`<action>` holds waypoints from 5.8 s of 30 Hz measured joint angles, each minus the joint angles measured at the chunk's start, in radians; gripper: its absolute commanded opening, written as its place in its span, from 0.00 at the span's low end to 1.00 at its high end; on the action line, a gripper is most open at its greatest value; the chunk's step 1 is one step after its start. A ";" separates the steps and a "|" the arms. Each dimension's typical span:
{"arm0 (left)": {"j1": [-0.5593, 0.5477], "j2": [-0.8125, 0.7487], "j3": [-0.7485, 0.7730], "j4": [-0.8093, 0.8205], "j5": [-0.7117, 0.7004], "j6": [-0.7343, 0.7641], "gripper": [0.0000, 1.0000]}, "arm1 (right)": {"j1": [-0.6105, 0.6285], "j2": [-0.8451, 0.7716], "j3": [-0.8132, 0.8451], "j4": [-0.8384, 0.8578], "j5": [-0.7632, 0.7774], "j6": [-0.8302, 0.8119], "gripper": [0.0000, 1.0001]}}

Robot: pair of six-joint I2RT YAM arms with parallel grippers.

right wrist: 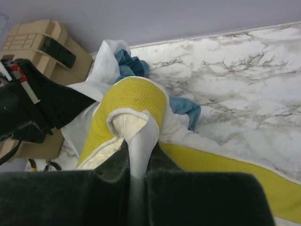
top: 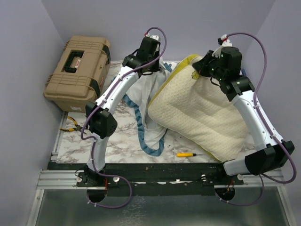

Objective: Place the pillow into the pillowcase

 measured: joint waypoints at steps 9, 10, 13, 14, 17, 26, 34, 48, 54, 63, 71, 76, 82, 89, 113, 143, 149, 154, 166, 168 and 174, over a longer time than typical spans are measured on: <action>0.000 -0.068 -0.074 -0.013 -0.002 -0.072 0.00 | 0.031 0.101 0.097 0.066 0.189 -0.043 0.00; 0.000 -0.080 -0.092 -0.014 -0.003 -0.070 0.00 | 0.037 0.113 0.100 0.076 0.214 -0.058 0.00; 0.000 -0.108 -0.142 -0.021 -0.014 -0.058 0.11 | 0.057 0.142 0.100 0.092 0.294 -0.108 0.00; 0.000 -0.113 -0.158 -0.027 -0.018 -0.046 0.18 | 0.061 0.150 0.100 0.095 0.317 -0.123 0.00; 0.000 -0.115 -0.187 -0.033 -0.022 -0.020 0.23 | 0.074 0.160 0.095 0.106 0.364 -0.160 0.00; 0.000 -0.080 -0.204 -0.042 0.009 0.031 0.00 | 0.076 0.160 0.071 0.121 0.405 -0.192 0.00; 0.000 -0.046 -0.204 -0.042 0.016 0.058 0.51 | 0.076 0.159 0.084 0.097 0.405 -0.194 0.00; -0.001 0.096 -0.102 -0.027 -0.003 0.104 0.64 | 0.076 0.042 -0.001 -0.050 0.497 -0.215 0.00; -0.001 0.175 -0.069 -0.001 -0.021 0.096 0.33 | 0.076 0.034 -0.006 -0.060 0.492 -0.207 0.00; -0.001 0.183 -0.041 0.041 -0.084 0.088 0.00 | 0.076 0.034 0.034 -0.100 0.488 -0.216 0.00; 0.000 0.077 -0.122 0.035 -0.132 0.131 0.04 | 0.076 0.034 0.037 -0.103 0.494 -0.244 0.00; 0.001 0.035 -0.135 0.018 -0.164 0.166 0.00 | 0.076 0.034 0.037 -0.103 0.498 -0.252 0.00; 0.001 0.033 -0.134 0.002 -0.146 0.178 0.00 | 0.076 0.045 0.067 -0.110 0.496 -0.244 0.00; 0.005 0.030 -0.103 -0.008 -0.079 0.151 0.00 | 0.078 0.111 0.209 -0.121 0.411 -0.206 0.00; 0.059 -0.080 -0.084 -0.027 0.115 -0.016 0.00 | 0.179 0.277 0.230 -0.066 0.664 -0.317 0.00; 0.054 -0.342 -0.372 0.145 0.261 -0.291 0.00 | 0.169 0.253 0.411 -0.123 0.262 -0.109 0.00; 0.090 -0.383 -0.422 0.146 0.242 -0.298 0.00 | 0.150 0.166 0.334 -0.103 0.113 -0.058 0.00; 0.098 -0.385 -0.422 0.147 0.253 -0.299 0.00 | 0.149 0.181 0.293 -0.059 -0.050 -0.011 0.00; 0.106 -0.440 -0.526 0.176 0.282 -0.318 0.00 | 0.147 0.300 0.167 -0.048 -0.370 0.000 0.00; 0.106 -0.459 -0.552 0.188 0.288 -0.321 0.00 | 0.146 0.309 0.165 -0.047 -0.437 -0.005 0.00; 0.107 -0.490 -0.610 0.209 0.316 -0.333 0.00 | 0.139 0.349 0.156 -0.029 -0.612 -0.021 0.00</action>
